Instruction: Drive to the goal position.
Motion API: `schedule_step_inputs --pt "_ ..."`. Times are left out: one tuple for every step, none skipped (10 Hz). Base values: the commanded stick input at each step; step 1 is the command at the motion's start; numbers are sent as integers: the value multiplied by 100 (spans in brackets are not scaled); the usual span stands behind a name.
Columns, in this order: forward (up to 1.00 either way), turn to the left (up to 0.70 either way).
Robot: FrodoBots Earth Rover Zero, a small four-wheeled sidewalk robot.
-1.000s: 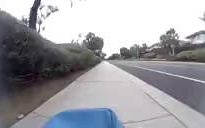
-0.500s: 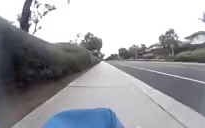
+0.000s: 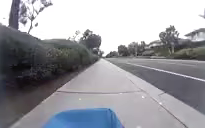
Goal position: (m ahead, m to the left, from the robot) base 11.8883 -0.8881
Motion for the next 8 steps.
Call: schedule_step_inputs --pt "100 0" --pt "100 0" --pt "100 27" --pt "100 27" --pt "100 27" --pt "100 12" --pt "100 0" --pt "100 0"
